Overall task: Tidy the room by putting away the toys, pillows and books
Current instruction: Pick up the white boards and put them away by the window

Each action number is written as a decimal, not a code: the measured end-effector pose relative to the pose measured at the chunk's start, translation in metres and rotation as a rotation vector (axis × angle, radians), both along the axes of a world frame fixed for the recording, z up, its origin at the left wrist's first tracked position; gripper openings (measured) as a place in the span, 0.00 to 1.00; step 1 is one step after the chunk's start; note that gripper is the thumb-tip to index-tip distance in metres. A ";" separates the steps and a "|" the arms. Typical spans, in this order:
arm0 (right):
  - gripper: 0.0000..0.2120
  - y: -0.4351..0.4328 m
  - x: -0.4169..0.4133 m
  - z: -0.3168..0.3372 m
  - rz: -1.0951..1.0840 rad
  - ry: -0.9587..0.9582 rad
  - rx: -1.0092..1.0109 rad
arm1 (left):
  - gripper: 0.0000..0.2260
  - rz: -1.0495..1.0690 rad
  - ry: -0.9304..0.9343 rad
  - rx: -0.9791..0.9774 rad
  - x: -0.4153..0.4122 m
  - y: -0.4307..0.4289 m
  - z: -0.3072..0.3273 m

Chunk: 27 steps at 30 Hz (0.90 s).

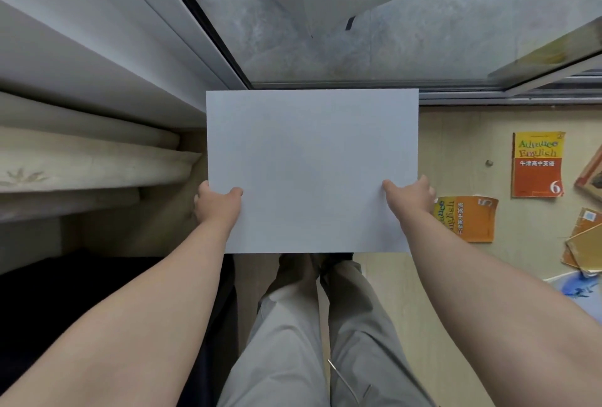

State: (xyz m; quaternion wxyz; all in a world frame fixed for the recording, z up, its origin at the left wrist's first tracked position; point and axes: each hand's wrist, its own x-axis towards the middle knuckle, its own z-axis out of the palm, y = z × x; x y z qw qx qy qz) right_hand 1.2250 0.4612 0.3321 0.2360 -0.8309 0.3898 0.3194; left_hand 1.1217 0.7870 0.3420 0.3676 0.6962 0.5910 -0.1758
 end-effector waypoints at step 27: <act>0.47 -0.049 -0.125 -0.010 0.446 -0.216 0.133 | 0.55 -0.615 0.203 0.160 -0.117 -0.053 0.005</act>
